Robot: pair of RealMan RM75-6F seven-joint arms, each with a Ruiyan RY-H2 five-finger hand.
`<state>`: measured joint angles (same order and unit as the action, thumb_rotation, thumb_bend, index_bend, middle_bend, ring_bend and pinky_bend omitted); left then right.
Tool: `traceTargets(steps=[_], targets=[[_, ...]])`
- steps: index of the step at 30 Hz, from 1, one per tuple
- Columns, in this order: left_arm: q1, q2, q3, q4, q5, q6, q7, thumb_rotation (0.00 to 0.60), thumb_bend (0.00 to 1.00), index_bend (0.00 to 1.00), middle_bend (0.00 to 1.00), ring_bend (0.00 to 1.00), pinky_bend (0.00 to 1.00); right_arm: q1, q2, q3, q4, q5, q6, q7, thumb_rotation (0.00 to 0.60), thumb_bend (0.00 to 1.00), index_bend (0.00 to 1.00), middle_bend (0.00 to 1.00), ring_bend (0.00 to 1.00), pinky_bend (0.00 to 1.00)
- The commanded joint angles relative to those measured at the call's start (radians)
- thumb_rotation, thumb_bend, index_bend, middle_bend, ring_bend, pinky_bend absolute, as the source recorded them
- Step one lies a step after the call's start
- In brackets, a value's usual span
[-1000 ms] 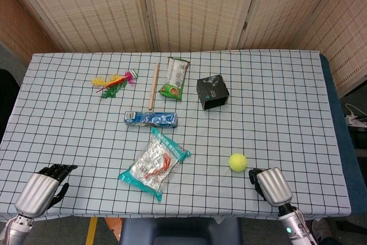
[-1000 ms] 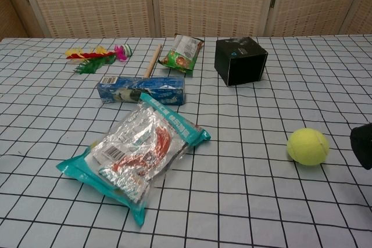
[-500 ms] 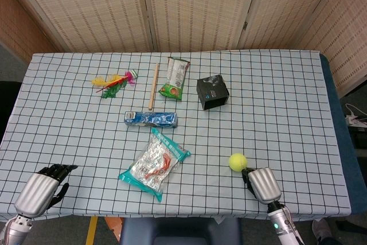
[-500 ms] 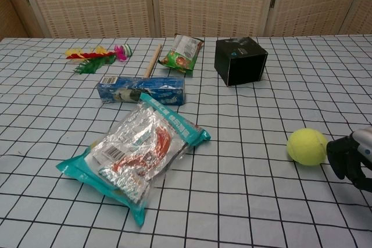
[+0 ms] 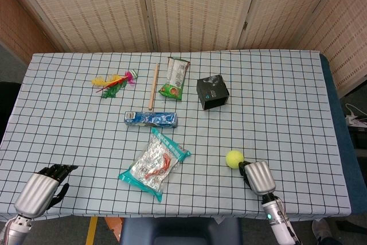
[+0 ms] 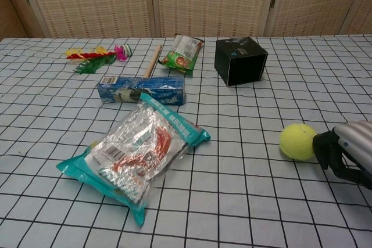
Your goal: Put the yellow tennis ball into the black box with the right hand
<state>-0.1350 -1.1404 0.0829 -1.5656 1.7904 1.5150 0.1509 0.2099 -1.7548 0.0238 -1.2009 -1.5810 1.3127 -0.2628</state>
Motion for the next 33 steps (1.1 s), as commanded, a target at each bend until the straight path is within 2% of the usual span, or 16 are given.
traceTargets(steps=[1, 4, 11, 20, 33], targets=[[0.0, 0.0, 0.0, 0.0, 0.0, 0.0, -0.001, 0.6, 0.5, 0.26, 0.34, 0.33, 0.53, 0.013, -0.019, 0.009, 0.025, 0.003, 0.001, 0.014, 0.6, 1.0, 0.99, 0.84, 0.88, 0.94], [-0.001, 0.0, 0.0, 0.001, 0.0, -0.001, -0.002, 0.6, 0.5, 0.26, 0.34, 0.33, 0.53, 0.019, -0.029, 0.012, 0.039, 0.006, 0.001, 0.024, 0.6, 1.0, 0.99, 0.84, 0.88, 0.94], [-0.002, 0.001, -0.001, 0.002, -0.002, -0.002, -0.005, 0.6, 0.5, 0.26, 0.34, 0.33, 0.53, 0.021, -0.018, -0.016, 0.013, -0.014, 0.012, 0.031, 0.6, 1.0, 0.99, 0.84, 0.88, 0.94], [-0.003, -0.001, 0.001, 0.002, 0.004, -0.001, -0.004, 0.6, 0.5, 0.26, 0.34, 0.33, 0.53, 0.05, -0.026, -0.002, -0.003, -0.016, 0.004, 0.044, 0.6, 1.0, 0.99, 0.84, 0.88, 0.94], [-0.003, 0.001, 0.003, 0.005, 0.008, 0.001, -0.011, 0.6, 0.5, 0.26, 0.34, 0.33, 0.53, 0.103, -0.103, 0.024, 0.092, -0.003, -0.025, 0.069, 0.6, 1.0, 0.99, 0.84, 0.88, 0.94]])
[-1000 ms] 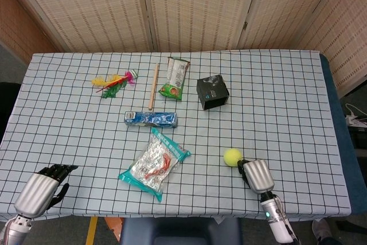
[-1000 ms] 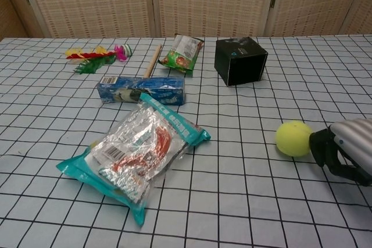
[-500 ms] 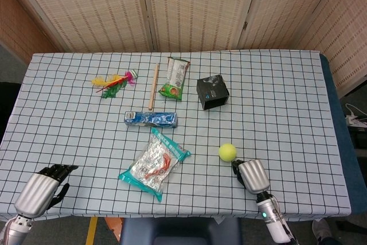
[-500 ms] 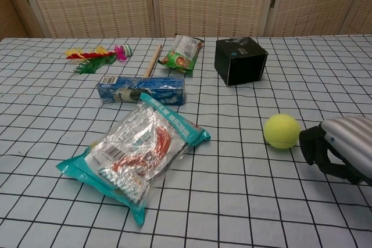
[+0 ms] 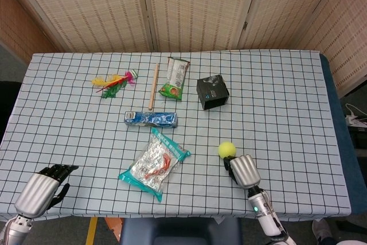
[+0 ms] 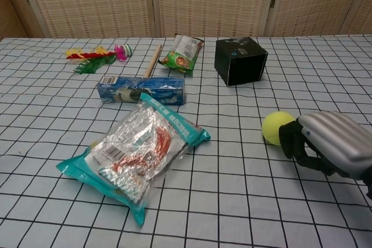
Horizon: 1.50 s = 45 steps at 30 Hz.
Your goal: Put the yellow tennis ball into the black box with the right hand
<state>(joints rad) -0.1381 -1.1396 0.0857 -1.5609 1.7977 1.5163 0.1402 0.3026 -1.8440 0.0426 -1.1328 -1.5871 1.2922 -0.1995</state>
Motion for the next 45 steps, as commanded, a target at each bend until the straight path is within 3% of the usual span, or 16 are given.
traceTargets(steps=[1, 15, 23, 34, 45], targets=[[0.0, 0.0, 0.0, 0.0, 0.001, 0.0, 0.0, 0.6, 0.5, 0.26, 0.34, 0.33, 0.53, 0.013, -0.019, 0.007, 0.035, 0.005, -0.006, 0.008, 0.6, 1.0, 0.99, 0.84, 0.88, 0.94], [-0.003, -0.001, 0.002, -0.001, 0.0, -0.008, 0.004, 0.6, 0.5, 0.26, 0.34, 0.33, 0.53, 0.096, -0.119, 0.07, 0.274, 0.046, -0.047, 0.094, 0.6, 1.0, 0.99, 0.84, 0.88, 0.94], [-0.004, -0.002, 0.004, -0.001, 0.004, -0.009, 0.005, 0.6, 0.5, 0.26, 0.34, 0.33, 0.53, 0.126, -0.163, 0.079, 0.365, 0.059, -0.052, 0.132, 0.6, 1.0, 0.99, 0.84, 0.88, 0.94], [-0.007, -0.003, 0.006, -0.002, 0.007, -0.013, 0.009, 0.6, 0.5, 0.26, 0.34, 0.33, 0.53, 0.111, -0.137, 0.032, 0.277, 0.03, -0.01, 0.123, 0.6, 1.0, 0.99, 0.84, 0.88, 0.94], [-0.009, -0.005, 0.01, -0.001, 0.011, -0.018, 0.013, 0.6, 0.5, 0.26, 0.34, 0.33, 0.53, 0.155, -0.18, 0.057, 0.293, 0.049, -0.044, 0.106, 0.6, 1.0, 0.99, 0.84, 0.88, 0.94]])
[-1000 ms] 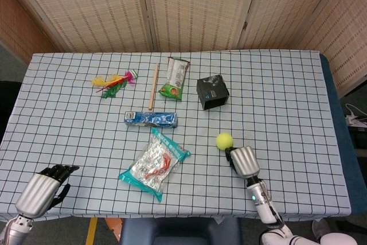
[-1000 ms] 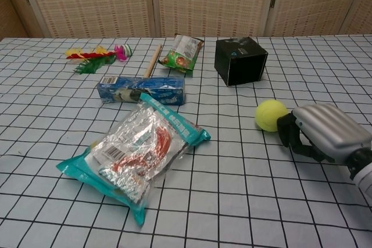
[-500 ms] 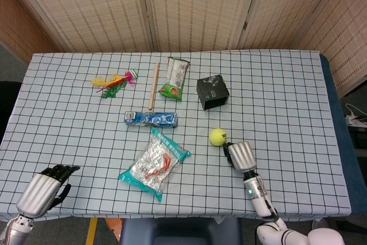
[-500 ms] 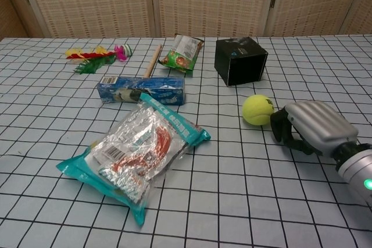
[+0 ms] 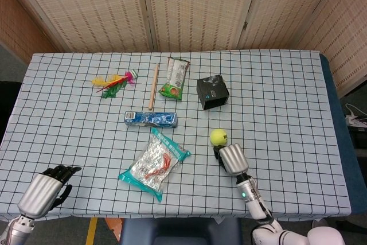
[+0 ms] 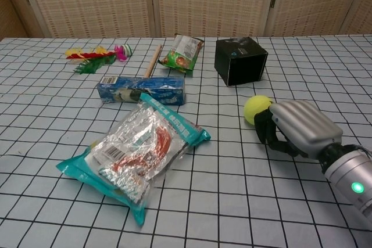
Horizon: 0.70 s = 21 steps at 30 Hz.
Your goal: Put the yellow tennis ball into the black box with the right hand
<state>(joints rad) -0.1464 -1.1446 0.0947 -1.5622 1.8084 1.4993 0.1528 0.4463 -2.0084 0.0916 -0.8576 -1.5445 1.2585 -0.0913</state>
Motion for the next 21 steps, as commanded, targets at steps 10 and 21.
traceTargets(steps=[10, 21], targets=[[-0.004, -0.003, 0.004, 0.0, 0.002, -0.01, 0.005, 0.6, 0.5, 0.26, 0.34, 0.33, 0.53, 0.079, -0.089, 0.053, 0.152, 0.03, -0.04, 0.026, 0.6, 1.0, 0.99, 0.84, 0.88, 0.94], [-0.014, -0.01, 0.007, -0.001, -0.005, -0.039, 0.015, 0.6, 0.5, 0.26, 0.34, 0.33, 0.53, 0.18, -0.172, 0.121, 0.363, 0.08, -0.099, 0.081, 0.6, 1.0, 0.99, 0.84, 0.88, 0.94]])
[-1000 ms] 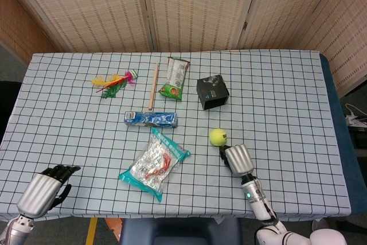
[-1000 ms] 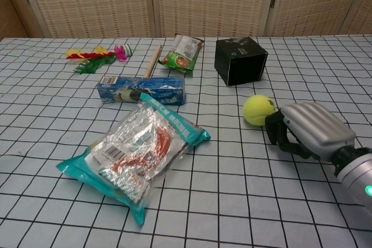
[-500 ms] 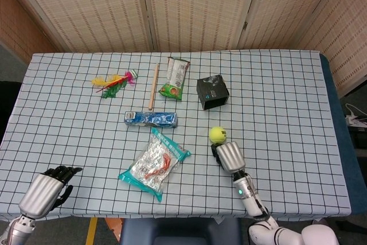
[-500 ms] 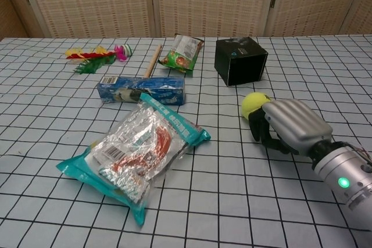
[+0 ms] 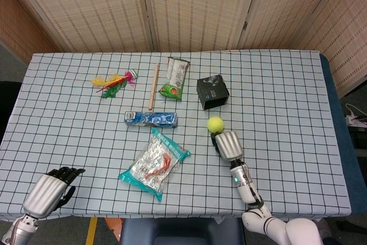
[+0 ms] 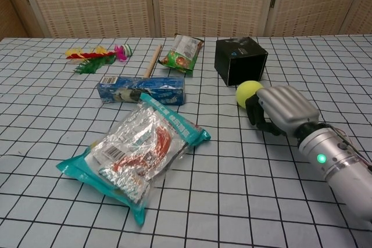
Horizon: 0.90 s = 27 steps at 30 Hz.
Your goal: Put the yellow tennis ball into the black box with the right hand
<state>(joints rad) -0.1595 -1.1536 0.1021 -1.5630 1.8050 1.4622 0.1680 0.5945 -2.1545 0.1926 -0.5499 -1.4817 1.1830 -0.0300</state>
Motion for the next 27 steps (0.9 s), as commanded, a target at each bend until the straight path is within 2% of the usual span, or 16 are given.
traceTargets(steps=[1, 7, 20, 27], targets=[[-0.001, -0.001, 0.0, -0.001, -0.003, -0.003, -0.001, 0.6, 0.5, 0.26, 0.34, 0.33, 0.53, 0.039, -0.031, 0.023, 0.073, 0.021, -0.028, 0.025, 0.6, 1.0, 0.99, 0.84, 0.88, 0.94], [-0.004, 0.0, -0.002, 0.0, -0.015, -0.012, -0.006, 0.6, 0.5, 0.26, 0.34, 0.33, 0.53, 0.081, -0.057, 0.032, 0.176, 0.035, -0.052, 0.07, 0.6, 1.0, 0.99, 0.84, 0.88, 0.94], [-0.012, -0.001, -0.011, 0.002, -0.044, -0.03, -0.01, 0.6, 0.5, 0.26, 0.34, 0.33, 0.53, 0.177, -0.099, 0.059, 0.311, 0.073, -0.12, 0.117, 0.6, 1.0, 0.99, 0.84, 0.87, 0.94], [-0.014, 0.001, -0.012, 0.001, -0.051, -0.032, -0.02, 0.6, 0.5, 0.26, 0.34, 0.33, 0.53, 0.206, -0.108, 0.067, 0.348, 0.091, -0.134, 0.126, 0.6, 1.0, 0.95, 0.84, 0.8, 0.93]])
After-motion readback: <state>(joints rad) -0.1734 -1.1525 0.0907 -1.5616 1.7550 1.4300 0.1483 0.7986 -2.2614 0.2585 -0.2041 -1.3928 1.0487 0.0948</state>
